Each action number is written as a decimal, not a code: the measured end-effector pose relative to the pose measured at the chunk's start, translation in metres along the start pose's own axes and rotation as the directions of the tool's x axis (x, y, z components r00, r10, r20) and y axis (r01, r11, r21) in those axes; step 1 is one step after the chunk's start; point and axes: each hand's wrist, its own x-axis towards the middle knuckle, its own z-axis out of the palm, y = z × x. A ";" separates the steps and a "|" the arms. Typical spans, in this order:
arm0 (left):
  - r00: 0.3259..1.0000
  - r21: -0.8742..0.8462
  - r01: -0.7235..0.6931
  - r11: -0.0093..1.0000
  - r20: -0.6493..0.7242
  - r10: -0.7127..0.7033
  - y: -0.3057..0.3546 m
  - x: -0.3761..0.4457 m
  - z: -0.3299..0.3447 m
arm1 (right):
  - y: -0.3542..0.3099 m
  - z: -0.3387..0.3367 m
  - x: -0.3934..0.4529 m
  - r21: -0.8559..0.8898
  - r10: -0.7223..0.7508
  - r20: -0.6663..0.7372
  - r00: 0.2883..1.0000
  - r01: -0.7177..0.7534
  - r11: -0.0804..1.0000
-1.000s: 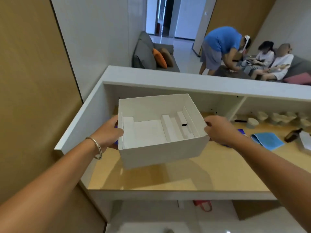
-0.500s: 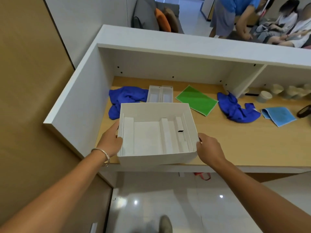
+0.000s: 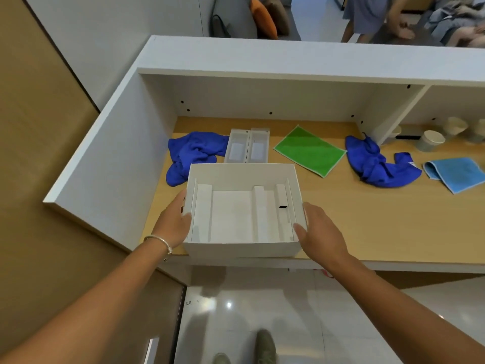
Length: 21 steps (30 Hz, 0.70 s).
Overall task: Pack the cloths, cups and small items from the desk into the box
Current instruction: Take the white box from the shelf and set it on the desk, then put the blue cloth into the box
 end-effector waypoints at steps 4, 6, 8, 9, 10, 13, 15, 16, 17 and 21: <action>0.994 0.185 -0.100 0.978 -0.035 0.108 0.007 -0.002 -0.004 | -0.003 -0.010 0.018 -0.111 -0.150 0.014 0.989 0.150 0.982; 0.994 0.263 -0.047 0.964 -0.084 0.071 0.005 0.001 -0.009 | -0.007 -0.012 0.032 -0.144 -0.181 0.032 0.983 0.184 0.972; 0.995 0.311 0.004 0.950 -0.095 0.027 0.004 0.008 -0.017 | -0.013 -0.013 0.047 -0.160 -0.208 0.038 0.977 0.211 0.964; 0.995 0.319 0.017 0.948 -0.099 0.015 0.003 0.014 -0.023 | -0.016 -0.014 0.055 -0.165 -0.217 0.044 0.975 0.222 0.961; 0.994 0.321 0.020 0.947 -0.107 0.015 0.004 0.020 -0.028 | -0.020 -0.014 0.063 -0.169 -0.225 0.050 0.973 0.230 0.958; 0.987 0.303 -0.016 0.953 -0.146 0.063 0.008 0.045 -0.042 | -0.032 -0.014 0.091 -0.171 -0.248 0.035 0.968 0.250 0.953; 0.981 0.310 -0.057 0.949 -0.162 0.111 0.010 0.071 -0.050 | -0.041 -0.013 0.114 -0.160 -0.260 0.017 0.965 0.260 0.952; 0.979 0.318 -0.069 0.946 -0.163 0.126 0.008 0.088 -0.053 | -0.046 -0.012 0.128 -0.159 -0.263 0.015 0.965 0.262 0.952; 0.980 0.324 -0.061 0.944 -0.158 0.118 0.005 0.107 -0.056 | -0.051 -0.010 0.142 -0.165 -0.263 0.013 0.965 0.261 0.951; 0.995 0.334 0.066 0.940 -0.093 -0.037 -0.016 0.189 -0.061 | -0.078 0.004 0.205 -0.187 -0.229 0.005 0.973 0.226 0.956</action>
